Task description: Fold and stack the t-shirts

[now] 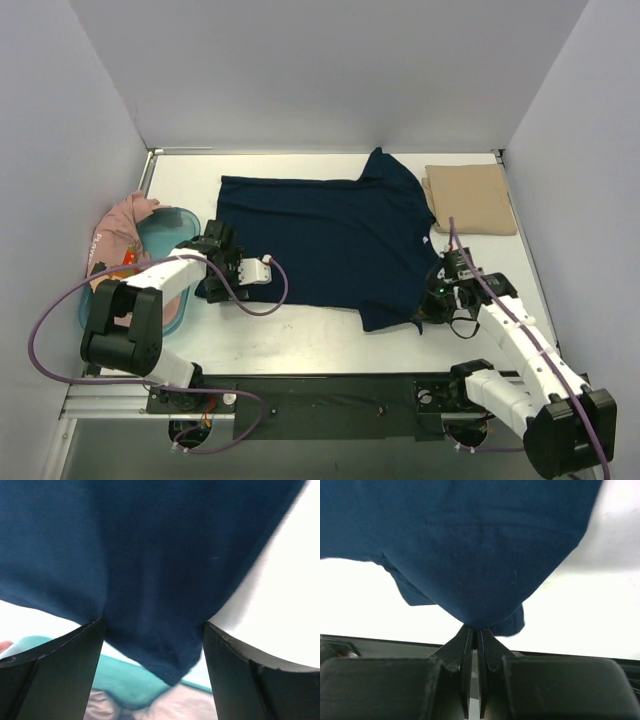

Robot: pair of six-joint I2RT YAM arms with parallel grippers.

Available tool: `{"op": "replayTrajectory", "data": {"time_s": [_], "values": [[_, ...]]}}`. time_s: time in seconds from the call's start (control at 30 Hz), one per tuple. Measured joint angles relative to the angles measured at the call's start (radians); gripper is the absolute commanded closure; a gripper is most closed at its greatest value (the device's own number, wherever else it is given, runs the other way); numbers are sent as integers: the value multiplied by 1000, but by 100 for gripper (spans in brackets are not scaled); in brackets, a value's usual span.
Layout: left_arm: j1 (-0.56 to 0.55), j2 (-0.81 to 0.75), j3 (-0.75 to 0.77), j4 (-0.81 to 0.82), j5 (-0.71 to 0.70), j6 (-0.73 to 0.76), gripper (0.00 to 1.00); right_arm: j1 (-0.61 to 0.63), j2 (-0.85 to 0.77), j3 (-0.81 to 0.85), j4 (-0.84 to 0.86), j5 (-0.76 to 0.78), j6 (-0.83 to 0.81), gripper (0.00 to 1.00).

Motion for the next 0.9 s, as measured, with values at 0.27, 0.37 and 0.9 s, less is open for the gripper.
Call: {"op": "replayTrajectory", "data": {"time_s": [0.27, 0.37, 0.9], "values": [[-26, -27, -82, 164, -99, 47, 100, -132, -61, 175, -124, -48, -84, 100], [-32, -27, -32, 108, -124, 2, 100, -159, -51, 282, -178, -58, -116, 100], [-44, -89, 1200, -312, -318, -365, 100, -335, 83, 1392, -360, -128, -264, 100]]}}
